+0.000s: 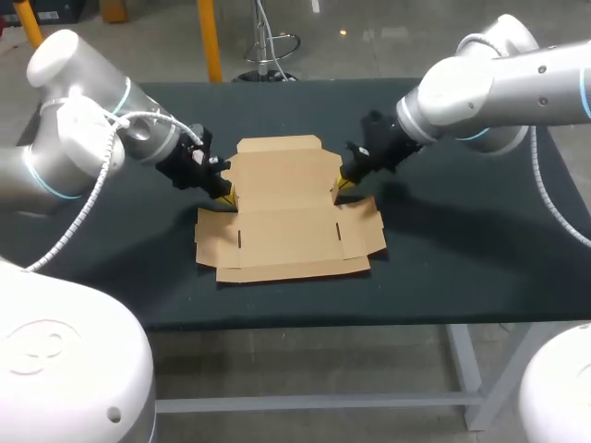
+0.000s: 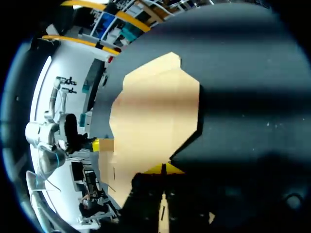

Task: Assemble the packaging by folding the flat box into shape, placing the metal phone stand inside, and closing the box properly

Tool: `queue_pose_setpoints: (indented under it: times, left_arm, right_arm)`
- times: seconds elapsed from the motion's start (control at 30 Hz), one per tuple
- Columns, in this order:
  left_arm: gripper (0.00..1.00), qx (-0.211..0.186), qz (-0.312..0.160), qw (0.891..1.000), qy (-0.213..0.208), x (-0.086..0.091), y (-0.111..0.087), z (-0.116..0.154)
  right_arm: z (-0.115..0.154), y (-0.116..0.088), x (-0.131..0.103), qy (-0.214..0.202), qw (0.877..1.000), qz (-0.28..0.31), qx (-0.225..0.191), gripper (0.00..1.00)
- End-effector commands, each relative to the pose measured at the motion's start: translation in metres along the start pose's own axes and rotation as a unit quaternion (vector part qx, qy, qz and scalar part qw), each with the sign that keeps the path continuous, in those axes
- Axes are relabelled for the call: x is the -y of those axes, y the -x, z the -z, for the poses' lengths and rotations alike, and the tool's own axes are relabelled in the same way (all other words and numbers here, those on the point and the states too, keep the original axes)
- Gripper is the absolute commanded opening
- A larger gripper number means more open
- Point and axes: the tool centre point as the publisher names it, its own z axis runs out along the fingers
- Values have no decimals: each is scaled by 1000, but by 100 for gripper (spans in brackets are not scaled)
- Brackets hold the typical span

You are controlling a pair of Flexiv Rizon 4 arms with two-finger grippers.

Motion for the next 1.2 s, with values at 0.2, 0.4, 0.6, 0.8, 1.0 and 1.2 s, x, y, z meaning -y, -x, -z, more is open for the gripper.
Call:
queue_pose_setpoints:
  times: [0.2,0.4,0.6,0.8,1.0,1.2]
  left_arm:
    - [0,19,-1,1000,-2,-2,-9,-3]
    - [0,30,-4,1000,-2,-2,-14,-5]
    - [0,45,-4,999,-6,-1,-17,-10]
    - [0,54,-5,998,-9,2,-18,-14]
    - [0,66,-1,998,-13,7,-18,-21]
    - [0,73,1,997,-13,9,-17,-27]
  right_arm:
    - [-5,-7,-1,4,1000,-2,21,0]
    - [-9,-7,0,5,1000,-4,28,0]
    - [-14,-7,1,5,999,-9,38,0]
    - [-16,-6,3,7,999,-15,51,0]
    - [-20,-7,5,8,998,-20,65,0]
    - [-24,-9,7,7,997,-19,78,0]
